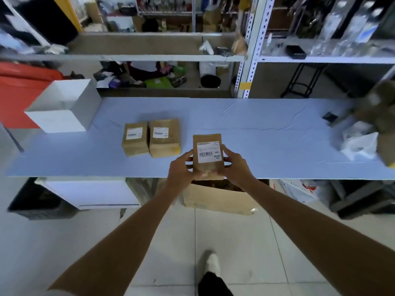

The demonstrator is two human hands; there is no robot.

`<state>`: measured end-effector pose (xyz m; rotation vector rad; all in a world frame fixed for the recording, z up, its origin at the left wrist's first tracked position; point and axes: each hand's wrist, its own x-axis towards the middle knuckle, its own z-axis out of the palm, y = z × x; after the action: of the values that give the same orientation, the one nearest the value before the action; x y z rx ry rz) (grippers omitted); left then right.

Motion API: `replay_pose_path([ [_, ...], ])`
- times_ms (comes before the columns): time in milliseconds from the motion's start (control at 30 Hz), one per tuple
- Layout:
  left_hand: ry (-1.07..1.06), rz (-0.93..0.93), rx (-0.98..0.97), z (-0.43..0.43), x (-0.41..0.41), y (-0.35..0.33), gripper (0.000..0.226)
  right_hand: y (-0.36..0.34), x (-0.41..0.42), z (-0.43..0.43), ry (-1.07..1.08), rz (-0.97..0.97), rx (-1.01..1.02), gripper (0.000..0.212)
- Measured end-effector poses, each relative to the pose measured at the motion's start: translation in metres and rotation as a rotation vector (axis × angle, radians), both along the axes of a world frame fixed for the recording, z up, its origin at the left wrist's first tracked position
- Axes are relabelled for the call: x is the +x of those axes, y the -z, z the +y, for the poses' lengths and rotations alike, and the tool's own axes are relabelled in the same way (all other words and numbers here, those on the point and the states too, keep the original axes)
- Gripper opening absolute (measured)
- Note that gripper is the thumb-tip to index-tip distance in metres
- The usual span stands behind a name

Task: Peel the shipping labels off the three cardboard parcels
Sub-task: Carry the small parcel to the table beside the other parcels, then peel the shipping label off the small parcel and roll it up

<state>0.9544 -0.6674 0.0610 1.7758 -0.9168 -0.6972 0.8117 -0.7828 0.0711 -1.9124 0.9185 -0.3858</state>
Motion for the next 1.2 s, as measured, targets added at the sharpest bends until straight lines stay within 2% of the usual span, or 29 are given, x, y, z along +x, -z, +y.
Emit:
replay_pose_path([
  [533, 0.034, 0.065, 0.011, -0.172, 0.103, 0.025, 0.082, 0.015, 0.101, -0.169, 0.061, 0.104, 0.120, 0.098],
  [800, 0.061, 0.093, 0.069, -0.226, 0.155, 0.048, 0.078, 0.026, 0.151, -0.220, 0.059, 0.166, 0.141, 0.094],
  [1200, 0.005, 0.181, 0.161, -0.260, 0.144, 0.089, 0.082, 0.090, 0.155, -0.251, 0.070, 0.184, 0.252, 0.081],
])
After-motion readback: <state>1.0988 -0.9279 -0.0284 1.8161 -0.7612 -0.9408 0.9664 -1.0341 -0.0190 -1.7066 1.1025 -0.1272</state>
